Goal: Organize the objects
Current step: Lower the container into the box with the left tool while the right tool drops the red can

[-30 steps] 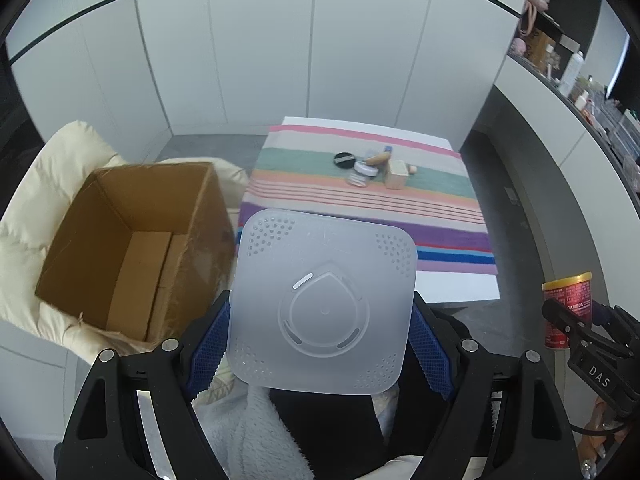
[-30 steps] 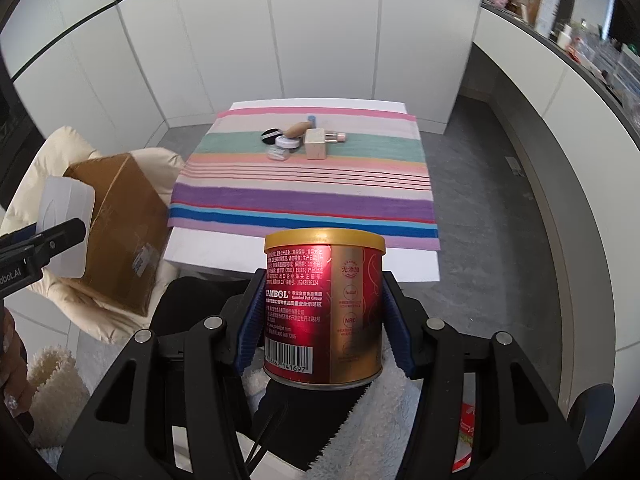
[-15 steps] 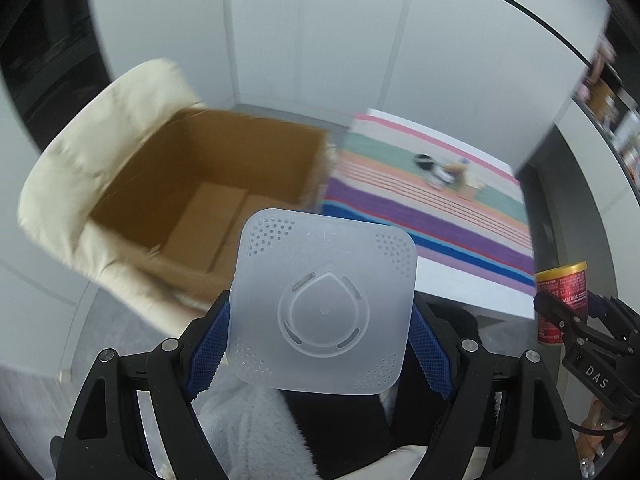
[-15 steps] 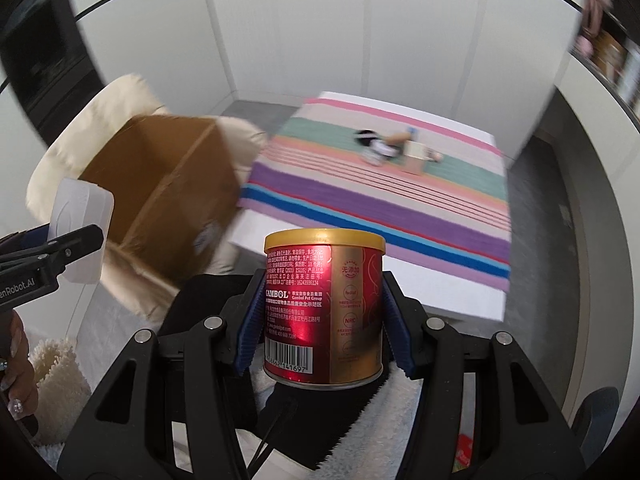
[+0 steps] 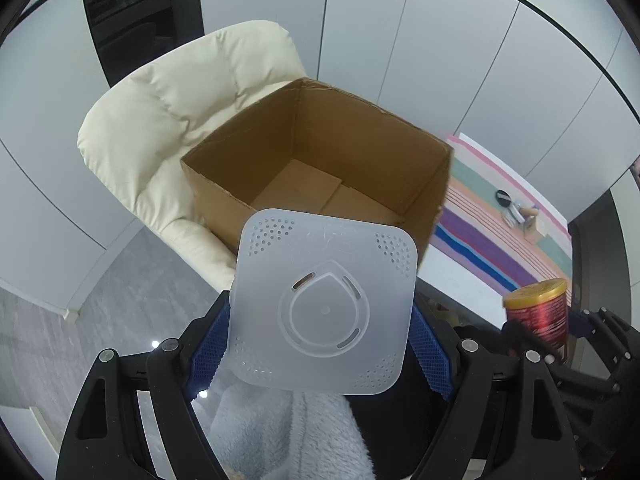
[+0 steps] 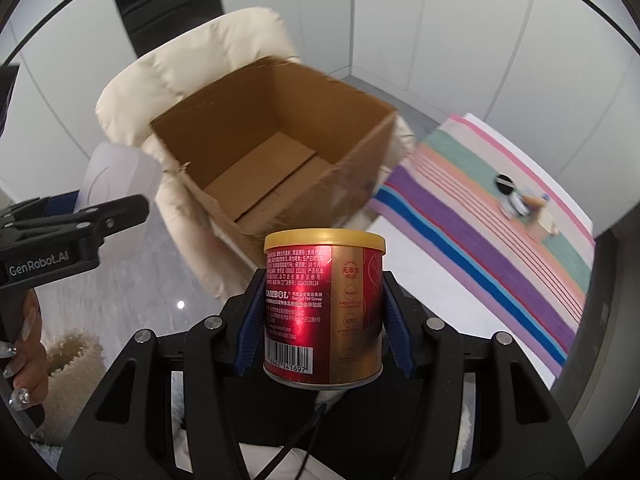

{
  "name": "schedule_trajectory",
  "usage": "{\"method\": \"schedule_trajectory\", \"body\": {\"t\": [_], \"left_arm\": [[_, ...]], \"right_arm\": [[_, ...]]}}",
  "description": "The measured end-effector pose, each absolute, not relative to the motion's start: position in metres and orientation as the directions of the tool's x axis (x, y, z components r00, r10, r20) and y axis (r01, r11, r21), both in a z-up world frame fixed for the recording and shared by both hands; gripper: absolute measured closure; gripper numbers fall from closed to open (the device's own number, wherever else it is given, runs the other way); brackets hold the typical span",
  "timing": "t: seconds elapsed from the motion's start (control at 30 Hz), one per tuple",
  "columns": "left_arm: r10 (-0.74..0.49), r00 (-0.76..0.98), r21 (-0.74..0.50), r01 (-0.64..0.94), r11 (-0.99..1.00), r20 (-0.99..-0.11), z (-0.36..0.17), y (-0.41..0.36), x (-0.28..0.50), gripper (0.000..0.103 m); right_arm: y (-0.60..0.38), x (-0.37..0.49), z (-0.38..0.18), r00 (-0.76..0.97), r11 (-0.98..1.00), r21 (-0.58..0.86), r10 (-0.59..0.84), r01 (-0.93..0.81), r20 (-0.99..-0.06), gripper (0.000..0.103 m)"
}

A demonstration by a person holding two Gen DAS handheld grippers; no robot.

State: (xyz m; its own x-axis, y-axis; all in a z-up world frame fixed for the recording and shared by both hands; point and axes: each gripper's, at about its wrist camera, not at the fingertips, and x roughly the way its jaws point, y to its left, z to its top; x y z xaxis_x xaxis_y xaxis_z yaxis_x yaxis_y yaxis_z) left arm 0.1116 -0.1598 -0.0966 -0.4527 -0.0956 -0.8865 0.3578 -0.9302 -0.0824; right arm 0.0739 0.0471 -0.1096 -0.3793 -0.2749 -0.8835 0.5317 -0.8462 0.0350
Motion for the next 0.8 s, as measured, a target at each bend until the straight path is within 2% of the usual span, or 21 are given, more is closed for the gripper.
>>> {"method": "schedule_trajectory", "body": {"t": [0.27, 0.57, 0.8], "left_arm": [[-0.072, -0.457, -0.111, 0.361, -0.926, -0.886, -0.103, -0.172, 0.086, 0.020], [-0.098, -0.443, -0.103, 0.408, -0.907, -0.891, -0.118, -0.201, 0.037, 0.020], [-0.061, -0.443, -0.173, 0.467, -0.867, -0.894, -0.135, -0.232, -0.001, 0.020]], "right_arm": [[0.009, 0.063, -0.123, -0.352, -0.825, 0.031, -0.274, 0.564, -0.895, 0.047], [-0.036, 0.011, -0.132, -0.356, -0.813, 0.047, -0.306, 0.580, -0.883, 0.047], [-0.071, -0.041, -0.160, -0.354, -0.808, 0.033, -0.294, 0.588, -0.888, 0.047]]}}
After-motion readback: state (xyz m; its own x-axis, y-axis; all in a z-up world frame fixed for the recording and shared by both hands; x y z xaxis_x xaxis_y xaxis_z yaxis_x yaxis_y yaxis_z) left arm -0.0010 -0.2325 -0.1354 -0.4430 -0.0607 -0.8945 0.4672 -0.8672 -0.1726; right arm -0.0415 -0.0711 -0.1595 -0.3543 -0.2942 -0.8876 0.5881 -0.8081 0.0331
